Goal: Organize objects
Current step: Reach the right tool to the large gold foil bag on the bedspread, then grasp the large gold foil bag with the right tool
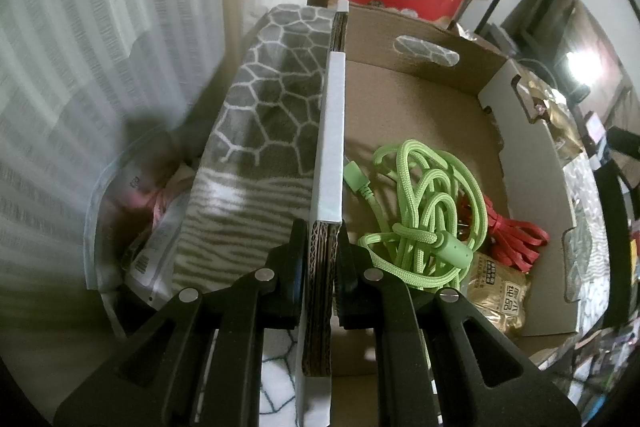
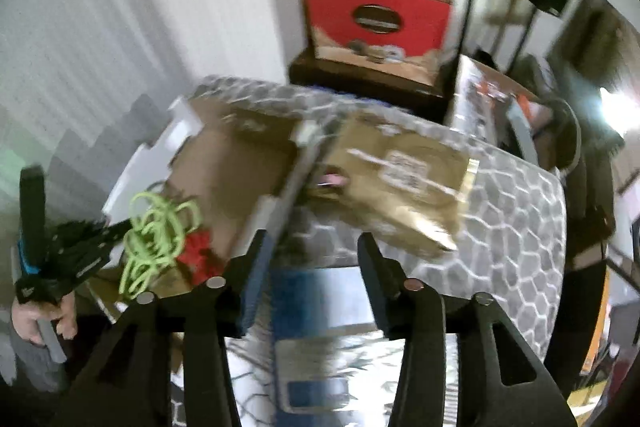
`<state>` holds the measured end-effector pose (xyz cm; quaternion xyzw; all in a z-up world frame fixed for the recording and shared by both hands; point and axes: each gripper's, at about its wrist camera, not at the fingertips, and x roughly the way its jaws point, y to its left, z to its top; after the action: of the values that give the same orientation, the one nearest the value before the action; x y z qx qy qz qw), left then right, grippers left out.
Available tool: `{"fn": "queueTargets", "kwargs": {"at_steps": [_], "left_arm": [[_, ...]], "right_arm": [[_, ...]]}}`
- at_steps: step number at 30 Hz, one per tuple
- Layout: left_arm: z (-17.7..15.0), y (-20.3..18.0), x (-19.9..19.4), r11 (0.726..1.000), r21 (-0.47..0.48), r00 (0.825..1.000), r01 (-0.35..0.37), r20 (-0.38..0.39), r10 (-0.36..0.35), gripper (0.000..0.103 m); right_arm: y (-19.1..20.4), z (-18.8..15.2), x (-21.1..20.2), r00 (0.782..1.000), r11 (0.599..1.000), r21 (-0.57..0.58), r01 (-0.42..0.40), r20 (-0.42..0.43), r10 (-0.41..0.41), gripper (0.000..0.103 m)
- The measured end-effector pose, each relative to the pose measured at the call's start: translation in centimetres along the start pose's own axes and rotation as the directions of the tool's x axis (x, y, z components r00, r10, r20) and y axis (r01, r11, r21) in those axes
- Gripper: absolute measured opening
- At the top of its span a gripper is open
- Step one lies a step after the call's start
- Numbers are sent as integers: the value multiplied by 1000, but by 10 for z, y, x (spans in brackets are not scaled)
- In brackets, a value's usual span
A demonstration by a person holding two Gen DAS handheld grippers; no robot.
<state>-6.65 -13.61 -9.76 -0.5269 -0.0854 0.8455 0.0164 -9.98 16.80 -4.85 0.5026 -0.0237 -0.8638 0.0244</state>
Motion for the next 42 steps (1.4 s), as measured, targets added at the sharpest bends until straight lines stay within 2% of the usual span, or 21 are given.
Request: {"fn": "queueTargets", "kwargs": {"at_steps": [2,6,11,20,26,30,33,37,42], "left_arm": [[0,-1,0,1000,0,1000,-2,0,2,11],[0,-1,0,1000,1,1000,-2,0,2,11],[-1,-2,1,1000,2,1000,-6,0,6,11],[-1,-2,1,1000,3,1000,-8,0,8,11],[-1,-2,2,1000,2,1000,-7,-3,7,11],[-1,-3,3,1000,2,1000,-8,-5,8,11],[-1,-3,3,1000,0,1000,-5,-4,5,11],[-1,-3,3,1000,1,1000,-7,-4,7,11],[-1,-3,3,1000,1,1000,-7,-4,7,11]], "right_arm": [[-20,1,-3,1000,998,52,19,12,-20,62],[-55,0,0,999,989,142,46,6,-48,63],[-83,0,10,998,975,213,64,-12,-63,73],[-113,13,34,1000,943,332,23,-17,-19,73],[-123,27,57,998,925,376,47,-47,-32,73],[-121,29,72,995,928,366,70,-87,-41,70],[-119,24,83,993,930,360,72,-113,-33,64],[-119,18,92,992,926,374,55,-123,-9,50],[-117,14,87,994,919,393,4,-101,39,50]]}}
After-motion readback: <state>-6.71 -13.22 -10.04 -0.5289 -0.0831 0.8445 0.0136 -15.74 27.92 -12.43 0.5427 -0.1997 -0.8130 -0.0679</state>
